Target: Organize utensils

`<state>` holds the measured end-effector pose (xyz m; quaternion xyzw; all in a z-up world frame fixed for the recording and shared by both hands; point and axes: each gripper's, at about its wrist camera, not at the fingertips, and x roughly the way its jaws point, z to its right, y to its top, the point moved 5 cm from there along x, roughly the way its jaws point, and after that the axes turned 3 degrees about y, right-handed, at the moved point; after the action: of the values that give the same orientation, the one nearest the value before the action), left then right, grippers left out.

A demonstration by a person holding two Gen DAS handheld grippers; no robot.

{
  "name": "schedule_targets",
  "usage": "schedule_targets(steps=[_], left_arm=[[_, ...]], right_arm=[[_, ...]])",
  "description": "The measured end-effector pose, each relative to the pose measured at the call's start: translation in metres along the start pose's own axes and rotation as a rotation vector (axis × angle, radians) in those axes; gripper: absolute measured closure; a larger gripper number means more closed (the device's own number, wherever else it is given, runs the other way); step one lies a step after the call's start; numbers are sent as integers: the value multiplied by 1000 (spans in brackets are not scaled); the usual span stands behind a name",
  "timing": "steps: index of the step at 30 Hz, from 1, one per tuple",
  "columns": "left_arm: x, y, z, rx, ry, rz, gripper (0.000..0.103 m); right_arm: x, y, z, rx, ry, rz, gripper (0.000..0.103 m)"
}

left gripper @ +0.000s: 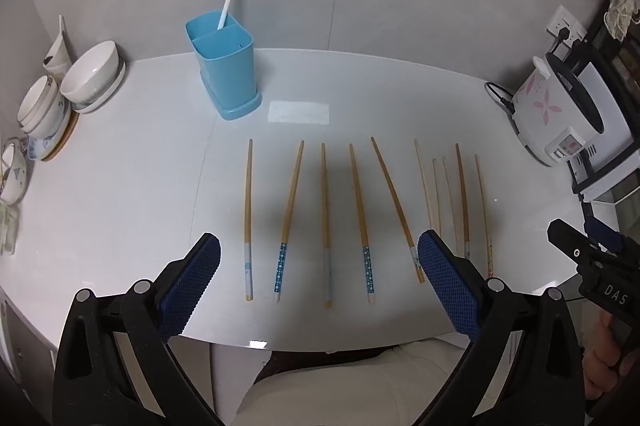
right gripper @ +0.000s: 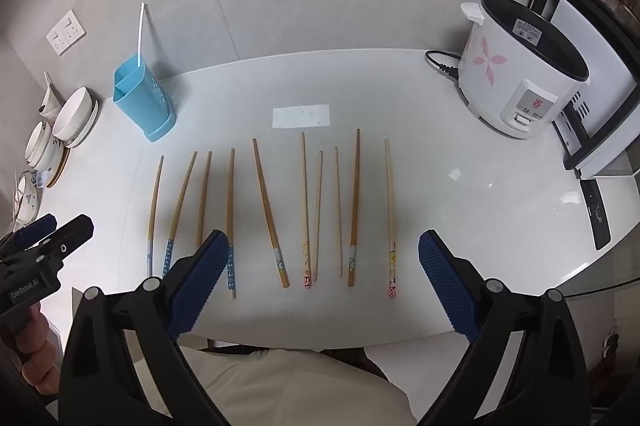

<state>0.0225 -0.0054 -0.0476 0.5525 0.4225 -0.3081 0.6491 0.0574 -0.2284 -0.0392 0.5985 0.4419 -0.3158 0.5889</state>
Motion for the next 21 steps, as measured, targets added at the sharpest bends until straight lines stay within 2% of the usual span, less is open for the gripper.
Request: schedule_targets(steps=[21], left_arm=[[-3,4,-3,0,5,12,6]], right_arm=[[2,0,0,-5,-13,14,11]])
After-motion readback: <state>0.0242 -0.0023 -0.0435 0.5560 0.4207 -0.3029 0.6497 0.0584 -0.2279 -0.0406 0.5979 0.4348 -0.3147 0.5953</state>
